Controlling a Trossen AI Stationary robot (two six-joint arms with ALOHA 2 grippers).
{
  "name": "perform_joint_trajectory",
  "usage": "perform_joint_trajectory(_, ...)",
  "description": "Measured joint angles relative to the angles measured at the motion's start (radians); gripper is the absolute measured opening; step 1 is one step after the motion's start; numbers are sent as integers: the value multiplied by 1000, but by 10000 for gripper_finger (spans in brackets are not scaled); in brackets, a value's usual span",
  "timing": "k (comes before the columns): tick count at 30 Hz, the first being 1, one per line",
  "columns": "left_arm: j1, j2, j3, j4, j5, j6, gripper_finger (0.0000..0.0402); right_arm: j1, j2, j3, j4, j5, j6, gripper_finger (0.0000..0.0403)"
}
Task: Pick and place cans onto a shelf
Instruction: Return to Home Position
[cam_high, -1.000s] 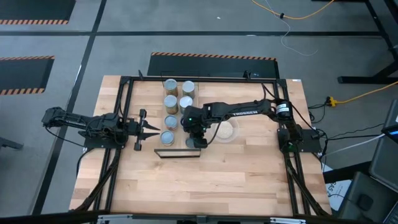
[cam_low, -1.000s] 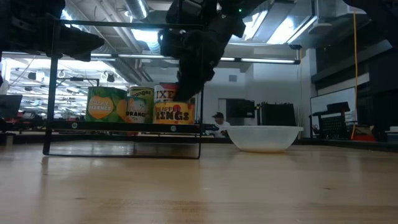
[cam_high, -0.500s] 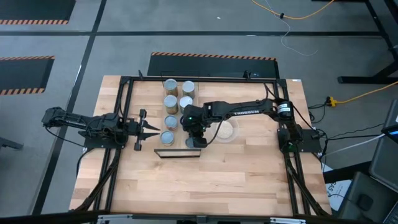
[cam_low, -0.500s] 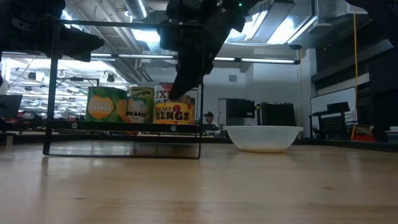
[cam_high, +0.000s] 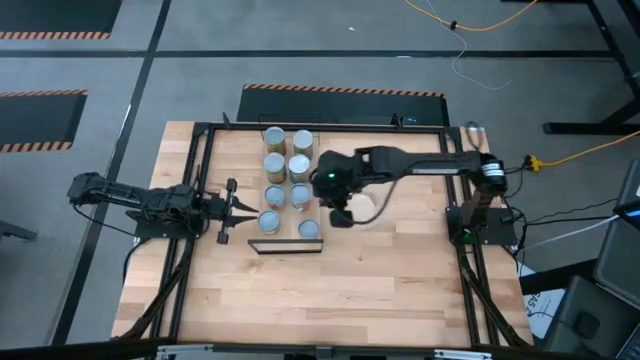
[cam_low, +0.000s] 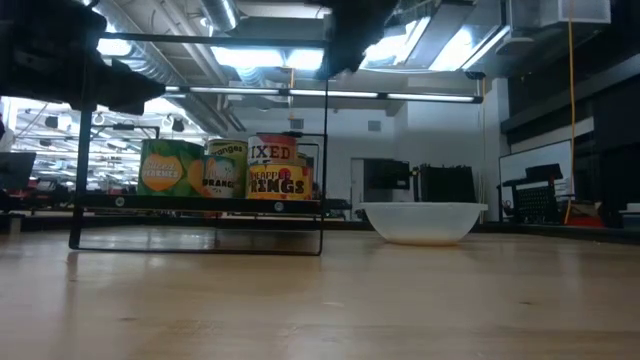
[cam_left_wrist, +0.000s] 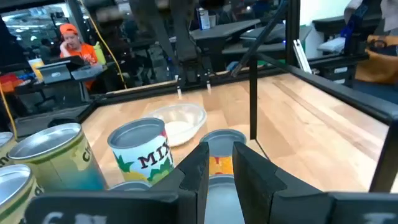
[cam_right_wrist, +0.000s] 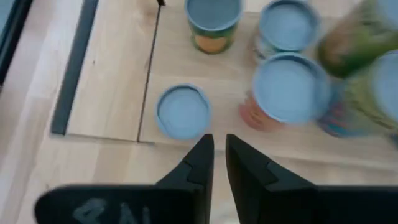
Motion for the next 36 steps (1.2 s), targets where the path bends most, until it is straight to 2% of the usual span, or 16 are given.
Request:
perform_joint_trajectory(7,0,-28,0,15,1,38,64,50,-192,-2,-114,178,1,48)
perform_joint_trajectory(13,2,-95,0,-3,-3,80,64,108,-399,-110,-118,198,24,48)
perform_joint_trajectory(17,16,-151,0,-39,-2,99,64,153,-570,-272,-73,225,86,48)
perform_joint_trajectory(22,35,-228,0,-89,0,99,64,203,-791,-542,94,264,137,48)
perform_joint_trajectory(28,51,-230,0,-114,1,93,64,218,-1029,-831,304,264,141,48)
perform_joint_trajectory(36,60,-230,0,-125,-11,69,64,218,-1293,-1096,445,230,138,48)
